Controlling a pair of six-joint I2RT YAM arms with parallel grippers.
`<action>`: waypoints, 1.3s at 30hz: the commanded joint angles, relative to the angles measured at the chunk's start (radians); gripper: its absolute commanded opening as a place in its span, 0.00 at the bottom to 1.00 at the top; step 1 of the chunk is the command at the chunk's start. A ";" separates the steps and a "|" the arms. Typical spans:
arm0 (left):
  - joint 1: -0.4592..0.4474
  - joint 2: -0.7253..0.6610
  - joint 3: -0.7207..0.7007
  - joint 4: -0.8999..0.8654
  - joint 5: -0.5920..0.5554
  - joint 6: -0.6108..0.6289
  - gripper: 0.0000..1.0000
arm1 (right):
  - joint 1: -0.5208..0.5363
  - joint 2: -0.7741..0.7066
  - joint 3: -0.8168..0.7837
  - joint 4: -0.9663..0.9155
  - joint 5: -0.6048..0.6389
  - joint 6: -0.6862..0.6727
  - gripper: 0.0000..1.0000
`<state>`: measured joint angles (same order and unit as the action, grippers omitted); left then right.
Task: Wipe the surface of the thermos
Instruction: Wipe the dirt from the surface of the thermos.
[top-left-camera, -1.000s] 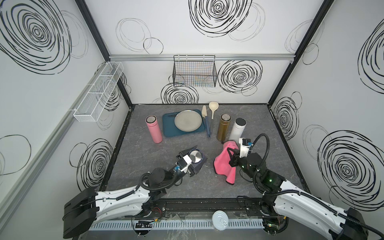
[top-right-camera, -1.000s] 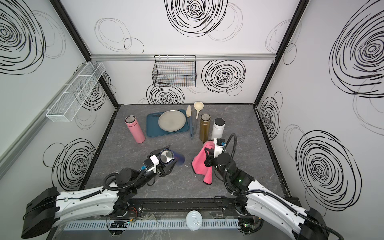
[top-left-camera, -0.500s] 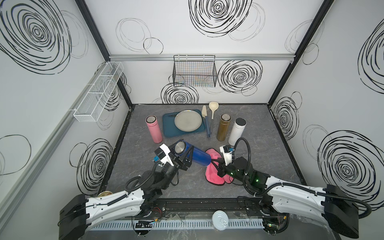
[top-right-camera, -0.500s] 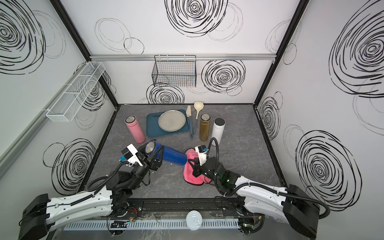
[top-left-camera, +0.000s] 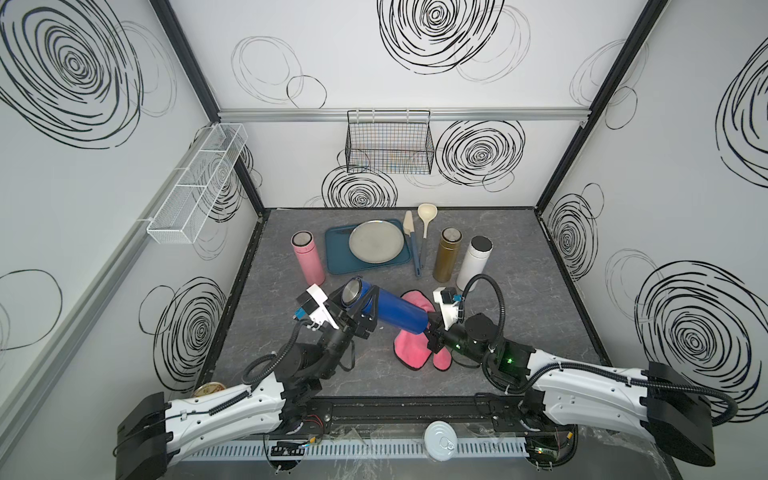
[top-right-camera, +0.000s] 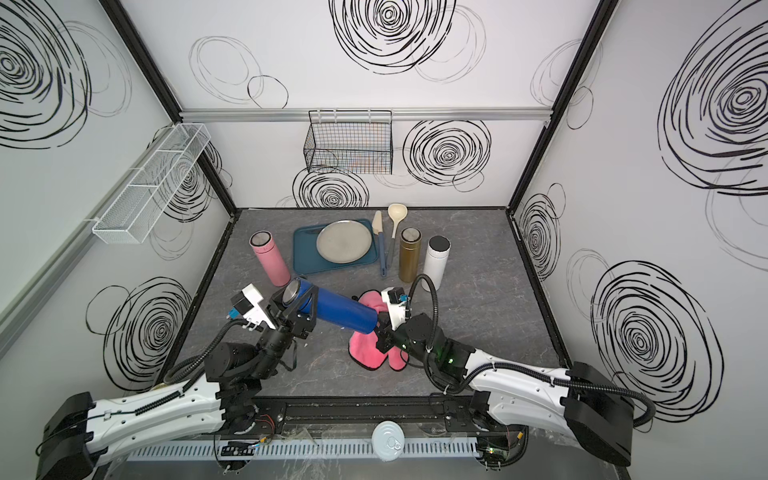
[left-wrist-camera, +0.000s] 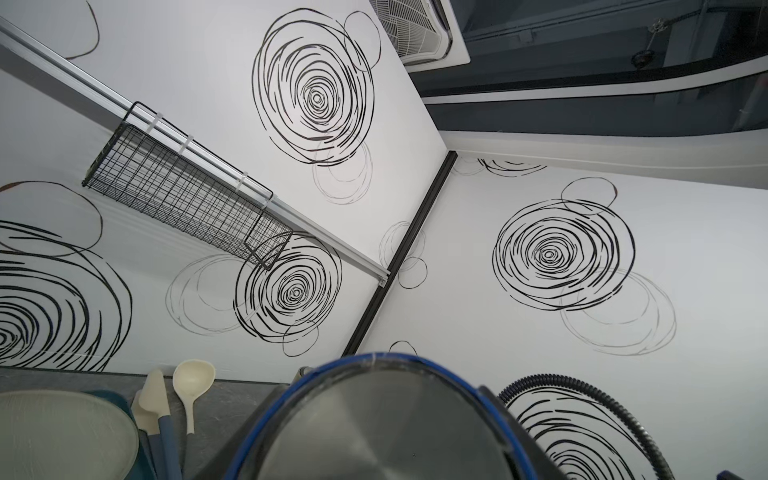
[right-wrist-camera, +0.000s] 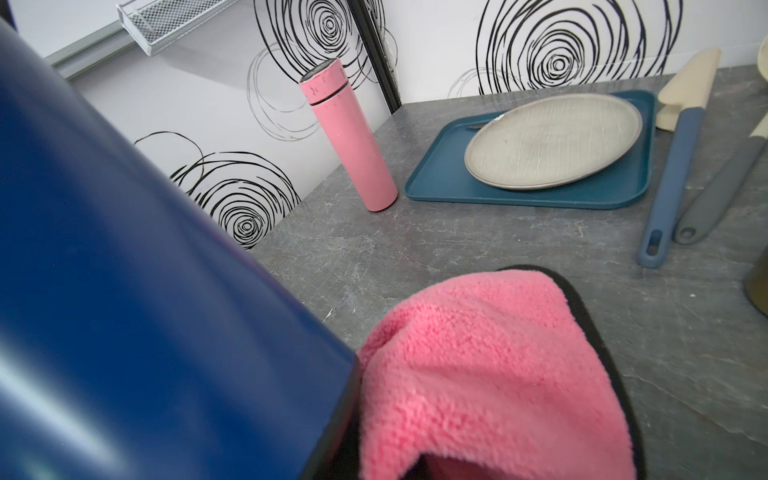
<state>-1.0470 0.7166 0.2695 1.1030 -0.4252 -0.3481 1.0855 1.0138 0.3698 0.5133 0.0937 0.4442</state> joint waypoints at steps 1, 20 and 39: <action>-0.001 -0.022 0.019 0.057 -0.024 -0.024 0.00 | 0.025 -0.034 -0.015 0.088 -0.023 -0.034 0.00; 0.104 -0.084 0.042 -0.063 0.071 -0.253 0.00 | -0.046 -0.152 -0.111 0.186 -0.050 -0.131 0.00; 0.106 -0.121 0.040 -0.089 0.062 -0.260 0.00 | 0.060 -0.379 -0.234 0.276 -0.074 -0.290 0.00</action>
<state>-0.9432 0.6075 0.2699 0.9283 -0.3840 -0.5812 1.1454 0.6598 0.1234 0.7376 -0.0021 0.1848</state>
